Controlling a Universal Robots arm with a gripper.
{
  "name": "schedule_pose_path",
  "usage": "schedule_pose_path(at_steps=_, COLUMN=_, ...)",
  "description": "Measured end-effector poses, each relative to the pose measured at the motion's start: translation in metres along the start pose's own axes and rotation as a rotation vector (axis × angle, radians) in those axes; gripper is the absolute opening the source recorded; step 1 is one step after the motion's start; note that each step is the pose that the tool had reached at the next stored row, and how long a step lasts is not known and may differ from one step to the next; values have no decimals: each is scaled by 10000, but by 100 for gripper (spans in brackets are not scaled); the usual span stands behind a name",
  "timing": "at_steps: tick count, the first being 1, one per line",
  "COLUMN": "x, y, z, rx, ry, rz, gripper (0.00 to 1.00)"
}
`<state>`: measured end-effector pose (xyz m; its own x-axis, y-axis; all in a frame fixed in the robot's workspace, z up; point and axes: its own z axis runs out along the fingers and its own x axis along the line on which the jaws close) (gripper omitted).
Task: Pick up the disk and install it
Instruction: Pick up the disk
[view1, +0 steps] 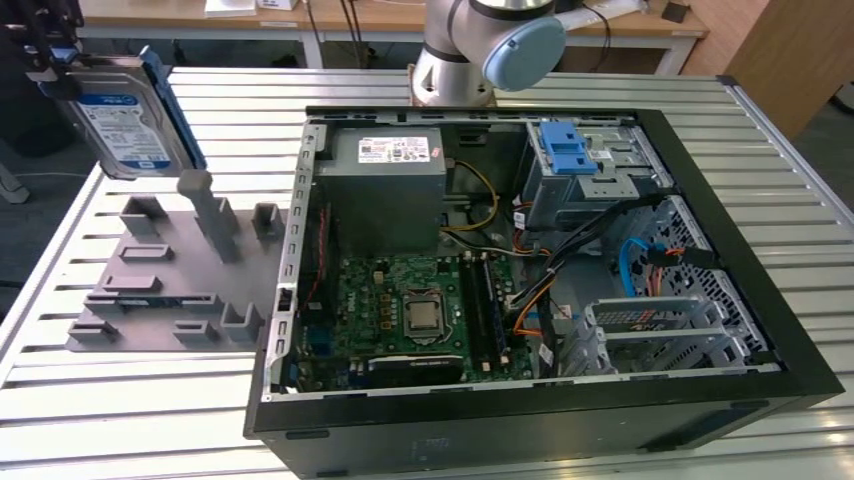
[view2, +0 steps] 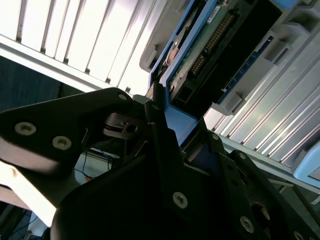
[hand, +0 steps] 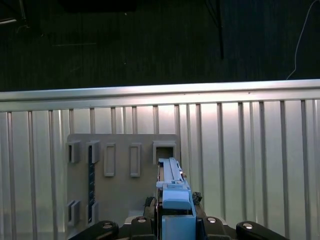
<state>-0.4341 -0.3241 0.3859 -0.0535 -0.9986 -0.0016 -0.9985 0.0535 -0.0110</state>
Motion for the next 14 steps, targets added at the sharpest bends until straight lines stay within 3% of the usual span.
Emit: schedule_pose_path(at_steps=14, x=-4, y=5, z=-57, rx=0, ry=-3, rz=5, gripper=36)
